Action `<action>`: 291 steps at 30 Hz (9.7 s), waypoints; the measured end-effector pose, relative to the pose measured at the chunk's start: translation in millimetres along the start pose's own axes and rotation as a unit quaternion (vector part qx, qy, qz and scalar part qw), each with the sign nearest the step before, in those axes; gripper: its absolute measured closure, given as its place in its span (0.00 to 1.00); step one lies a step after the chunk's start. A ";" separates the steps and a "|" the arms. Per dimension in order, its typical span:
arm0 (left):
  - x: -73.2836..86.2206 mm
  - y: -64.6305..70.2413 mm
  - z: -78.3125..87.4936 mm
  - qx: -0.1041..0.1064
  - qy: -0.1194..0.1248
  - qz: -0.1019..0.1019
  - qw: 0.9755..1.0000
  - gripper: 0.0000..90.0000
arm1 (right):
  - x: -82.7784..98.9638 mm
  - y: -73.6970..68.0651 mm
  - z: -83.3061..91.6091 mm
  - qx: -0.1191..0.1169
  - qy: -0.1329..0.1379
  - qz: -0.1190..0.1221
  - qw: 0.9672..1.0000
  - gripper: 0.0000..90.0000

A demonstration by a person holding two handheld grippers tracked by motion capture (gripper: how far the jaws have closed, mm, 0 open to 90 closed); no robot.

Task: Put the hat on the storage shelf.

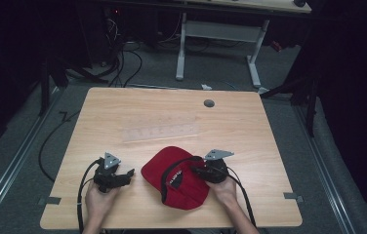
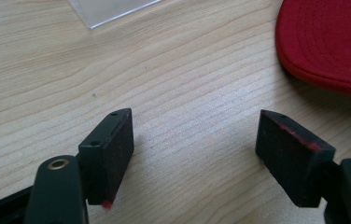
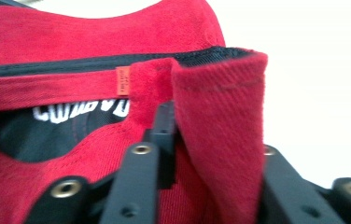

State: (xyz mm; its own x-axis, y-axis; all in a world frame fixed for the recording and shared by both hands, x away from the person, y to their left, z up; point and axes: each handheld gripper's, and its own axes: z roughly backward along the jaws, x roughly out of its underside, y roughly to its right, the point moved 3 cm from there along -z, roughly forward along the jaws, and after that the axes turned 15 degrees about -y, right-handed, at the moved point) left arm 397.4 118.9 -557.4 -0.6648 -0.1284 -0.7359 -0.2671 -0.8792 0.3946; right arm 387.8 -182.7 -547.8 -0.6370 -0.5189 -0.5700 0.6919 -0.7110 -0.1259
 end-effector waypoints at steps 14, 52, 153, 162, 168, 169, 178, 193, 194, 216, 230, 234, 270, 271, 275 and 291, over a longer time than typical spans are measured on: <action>0.0 0.5 -0.6 0.000 -0.002 -0.001 1.000 0.30 | -1.4 -9.6 25.3 -0.015 0.027 0.013 0.999 0.95; 14.7 56.5 -4.5 0.061 -0.025 -0.057 0.996 0.30 | -40.3 -19.6 97.4 -0.014 0.092 -0.002 0.996 0.96; -5.6 116.2 50.8 0.127 -0.021 -0.206 0.970 0.95 | -21.2 16.9 117.9 -0.033 0.165 -0.104 0.980 0.58; -24.3 100.4 61.4 0.138 0.000 -0.141 0.980 0.95 | 9.5 39.5 77.3 0.053 0.059 -0.118 0.990 0.51; -38.7 91.5 66.7 0.143 0.020 -0.104 0.984 0.94 | 27.2 49.4 53.0 0.110 0.007 -0.121 0.986 0.49; -40.6 90.4 67.1 0.143 0.023 -0.098 0.985 0.94 | 29.4 50.0 50.9 0.116 0.003 -0.121 0.986 0.49; -59.2 79.2 67.9 0.139 0.040 -0.052 0.988 0.94 | 38.5 53.7 42.5 0.148 -0.009 -0.120 0.982 0.46; -92.3 64.5 74.9 0.145 0.068 0.010 0.987 0.94 | 41.4 49.8 32.0 0.160 -0.019 -0.110 0.981 0.43; -95.4 63.3 76.4 0.145 0.070 0.013 0.987 0.94 | 41.4 49.8 32.0 0.160 -0.019 -0.110 0.981 0.43; -145.3 43.0 63.0 0.127 0.113 0.039 0.985 0.94 | 41.4 49.4 31.8 0.161 -0.019 -0.112 0.980 0.43; -164.5 21.2 34.2 0.095 0.127 0.052 0.986 0.94 | 41.4 49.2 31.7 0.160 -0.020 -0.110 0.981 0.42; -165.6 18.4 26.8 0.092 0.130 0.055 0.986 0.94 | 41.3 49.1 31.7 0.160 -0.020 -0.110 0.981 0.42; -140.9 -1.8 -4.9 0.065 0.106 0.083 0.989 0.94 | 41.2 48.4 31.5 0.158 -0.021 -0.106 0.982 0.40; -140.5 -1.6 -4.9 0.065 0.106 0.083 0.989 0.94 | 41.2 48.4 31.5 0.158 -0.021 -0.106 0.981 0.40; -137.2 -1.5 -4.6 0.066 0.101 0.083 0.989 0.94 | 41.2 48.4 31.5 0.158 -0.021 -0.106 0.982 0.40; -124.5 0.9 -2.6 0.059 0.069 0.080 0.993 0.90 | 41.2 48.0 31.3 0.156 -0.022 -0.106 0.982 0.39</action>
State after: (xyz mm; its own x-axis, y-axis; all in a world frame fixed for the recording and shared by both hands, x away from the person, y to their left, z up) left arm 481.8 132.9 -466.8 -0.6052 -0.3319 -0.7236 -0.2509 -0.7831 0.5690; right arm 384.1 -253.0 -551.9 -0.7737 -0.3593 -0.5218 0.4094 -0.9121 0.0210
